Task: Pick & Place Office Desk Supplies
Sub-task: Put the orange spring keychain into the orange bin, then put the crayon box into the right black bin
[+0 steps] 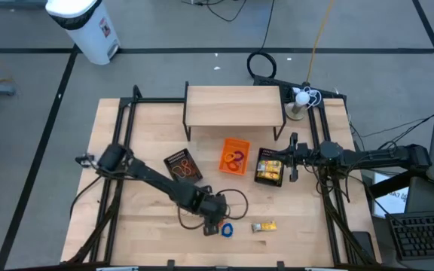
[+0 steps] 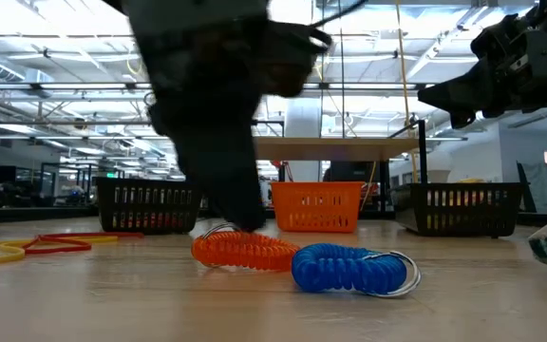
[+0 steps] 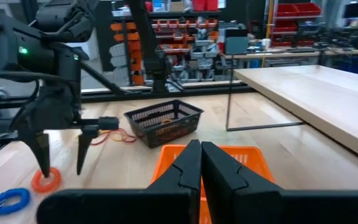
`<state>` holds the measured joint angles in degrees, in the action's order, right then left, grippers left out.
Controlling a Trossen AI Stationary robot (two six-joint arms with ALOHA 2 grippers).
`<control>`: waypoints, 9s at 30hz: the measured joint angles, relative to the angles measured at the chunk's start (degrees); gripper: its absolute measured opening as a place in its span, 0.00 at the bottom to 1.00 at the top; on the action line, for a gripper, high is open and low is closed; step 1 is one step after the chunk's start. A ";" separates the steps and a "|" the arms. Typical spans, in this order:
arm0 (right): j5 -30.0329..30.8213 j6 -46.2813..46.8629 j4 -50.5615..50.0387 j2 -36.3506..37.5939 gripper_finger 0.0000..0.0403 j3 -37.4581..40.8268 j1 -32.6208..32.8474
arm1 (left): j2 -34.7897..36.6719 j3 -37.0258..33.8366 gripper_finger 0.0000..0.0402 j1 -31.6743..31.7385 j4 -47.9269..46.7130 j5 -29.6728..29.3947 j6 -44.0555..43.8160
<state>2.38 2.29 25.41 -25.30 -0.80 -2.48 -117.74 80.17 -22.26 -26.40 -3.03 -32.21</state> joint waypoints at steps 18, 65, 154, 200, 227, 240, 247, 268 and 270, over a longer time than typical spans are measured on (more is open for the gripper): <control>-3.02 -3.01 0.07 0.00 0.01 -0.02 -0.02 | -5.81 7.03 0.11 1.36 -9.82 3.38 -0.95; -7.20 -0.43 1.36 -0.02 0.01 -0.02 0.00 | 78.82 -65.69 0.00 0.74 42.60 -27.21 11.57; -14.66 1.32 0.85 -0.02 0.01 0.00 0.07 | 82.50 -60.23 0.00 18.67 35.55 -15.46 26.76; -14.47 -7.83 7.04 0.00 0.01 -0.02 2.18 | 106.95 -79.33 0.00 17.62 37.00 -8.48 29.55; 20.79 23.08 -46.24 -47.12 0.11 -51.14 43.89 | 106.91 -79.26 0.05 17.62 36.99 -5.88 18.42; 8.01 27.01 -44.48 -62.43 0.61 -53.85 43.85 | 106.89 -79.26 0.05 17.62 34.24 -5.90 21.64; 8.05 25.30 -43.67 -65.84 0.62 -53.83 43.82 | 106.89 -79.26 0.05 17.62 34.09 -5.97 21.52; 4.23 30.09 -47.17 -73.00 0.51 -53.89 43.77 | 106.89 -79.26 0.05 17.62 33.60 -5.97 21.53; 3.60 30.35 -47.10 -73.00 0.49 -53.89 43.46 | 106.89 -79.26 0.05 17.62 33.55 -5.97 21.53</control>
<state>5.98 32.65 -21.69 -98.30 -54.70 40.98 -10.85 0.91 -4.64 7.16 -8.99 -10.68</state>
